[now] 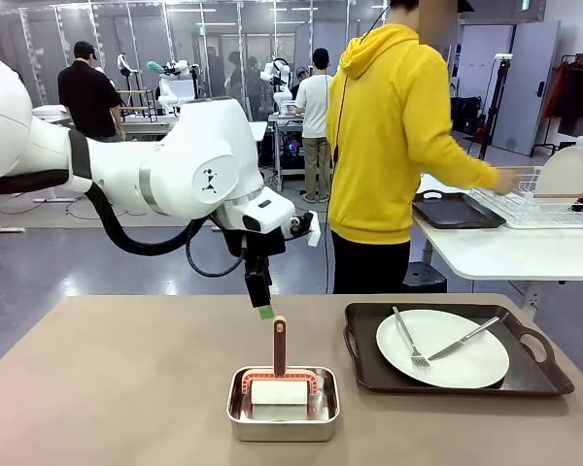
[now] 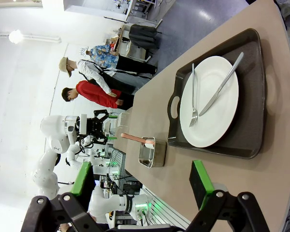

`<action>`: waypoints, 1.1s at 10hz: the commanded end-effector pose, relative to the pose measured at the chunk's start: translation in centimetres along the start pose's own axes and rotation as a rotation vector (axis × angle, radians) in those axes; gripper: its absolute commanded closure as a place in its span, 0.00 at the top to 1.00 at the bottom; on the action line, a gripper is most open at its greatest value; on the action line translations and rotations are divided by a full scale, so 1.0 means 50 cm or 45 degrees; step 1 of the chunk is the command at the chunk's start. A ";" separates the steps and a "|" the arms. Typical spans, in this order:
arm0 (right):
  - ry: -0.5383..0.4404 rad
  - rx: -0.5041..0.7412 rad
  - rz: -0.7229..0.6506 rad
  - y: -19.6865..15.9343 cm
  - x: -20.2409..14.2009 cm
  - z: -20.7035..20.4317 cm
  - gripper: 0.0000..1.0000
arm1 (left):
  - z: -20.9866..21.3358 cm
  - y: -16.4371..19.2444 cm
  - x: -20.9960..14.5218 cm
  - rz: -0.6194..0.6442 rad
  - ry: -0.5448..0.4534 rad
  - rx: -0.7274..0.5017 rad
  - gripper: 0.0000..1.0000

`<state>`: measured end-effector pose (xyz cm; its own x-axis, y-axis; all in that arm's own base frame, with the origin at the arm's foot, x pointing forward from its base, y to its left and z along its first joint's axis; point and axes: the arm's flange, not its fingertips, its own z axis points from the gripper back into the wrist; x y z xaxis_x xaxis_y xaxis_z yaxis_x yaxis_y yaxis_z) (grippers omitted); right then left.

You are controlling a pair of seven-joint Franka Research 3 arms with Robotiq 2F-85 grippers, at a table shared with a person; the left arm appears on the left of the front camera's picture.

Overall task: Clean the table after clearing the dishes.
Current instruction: Place the Lint Roller back on top of the Airtight Container.

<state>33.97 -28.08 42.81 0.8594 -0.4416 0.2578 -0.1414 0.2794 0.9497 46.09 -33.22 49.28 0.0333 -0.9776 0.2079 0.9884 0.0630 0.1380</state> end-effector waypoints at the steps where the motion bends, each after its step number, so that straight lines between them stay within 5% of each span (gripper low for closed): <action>1: 0.001 0.008 0.008 0.007 -0.003 0.004 1.00 | 0.049 -0.009 -0.037 -0.014 -0.030 -0.006 1.00; 4: 0.001 0.008 0.008 0.007 -0.003 0.004 1.00 | 0.098 -0.011 -0.097 0.067 -0.061 0.002 1.00; 5: 0.001 0.008 0.008 0.007 -0.003 0.004 1.00 | 0.078 0.005 -0.040 0.045 -0.025 0.032 1.00; 11: 0.001 0.008 0.008 0.007 -0.003 0.004 1.00 | 0.078 0.005 -0.040 0.045 -0.025 0.032 1.00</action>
<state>33.97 -28.08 42.82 0.8593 -0.4417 0.2580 -0.1415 0.2795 0.9497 45.55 -30.52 52.31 0.0652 -0.9695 0.2361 0.9856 0.0996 0.1368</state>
